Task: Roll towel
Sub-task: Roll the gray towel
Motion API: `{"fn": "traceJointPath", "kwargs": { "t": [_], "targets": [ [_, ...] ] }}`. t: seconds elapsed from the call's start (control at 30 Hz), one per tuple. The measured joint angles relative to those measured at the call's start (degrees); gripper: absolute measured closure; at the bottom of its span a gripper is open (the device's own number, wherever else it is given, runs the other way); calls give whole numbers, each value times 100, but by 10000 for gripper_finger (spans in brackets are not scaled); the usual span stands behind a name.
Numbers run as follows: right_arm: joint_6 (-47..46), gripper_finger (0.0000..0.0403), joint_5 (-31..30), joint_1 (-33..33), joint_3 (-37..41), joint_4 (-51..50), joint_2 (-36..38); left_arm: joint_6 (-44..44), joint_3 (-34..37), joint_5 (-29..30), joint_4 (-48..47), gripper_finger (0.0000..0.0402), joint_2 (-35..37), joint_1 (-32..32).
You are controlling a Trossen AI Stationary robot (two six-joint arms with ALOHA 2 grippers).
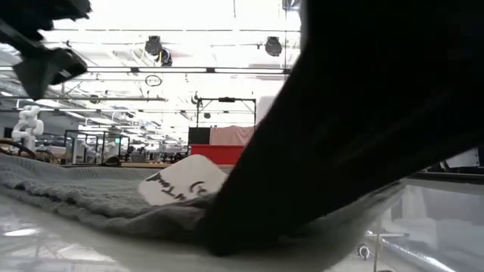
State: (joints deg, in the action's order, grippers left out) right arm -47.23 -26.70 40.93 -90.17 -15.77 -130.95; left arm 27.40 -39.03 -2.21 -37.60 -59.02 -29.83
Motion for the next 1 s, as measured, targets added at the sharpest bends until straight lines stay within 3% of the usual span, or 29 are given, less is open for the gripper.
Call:
{"fn": "traceJointPath", "kwargs": {
  "t": [0.2, 0.4, 0.57, 0.73, 1.0],
  "targets": [
    [22, 398, 308, 13, 13, -273, 211, -470, 0, 746, -235, 108, -156, -600],
    [10, 399, 333, 55, 13, -411, 288, -2001, 207, 744, 251, 108, -817, -920],
    [0, 399, 492, 70, 13, -417, 303, -2793, 208, 1021, 563, 132, -1570, -1094],
    [-23, 399, 477, 98, 11, -407, 305, -2973, 208, 1043, 817, 154, -2161, -1121],
    [-54, 399, 462, 109, 7, -391, 314, -2973, 186, 1069, 863, 202, -2371, -1125]
  ]
}}
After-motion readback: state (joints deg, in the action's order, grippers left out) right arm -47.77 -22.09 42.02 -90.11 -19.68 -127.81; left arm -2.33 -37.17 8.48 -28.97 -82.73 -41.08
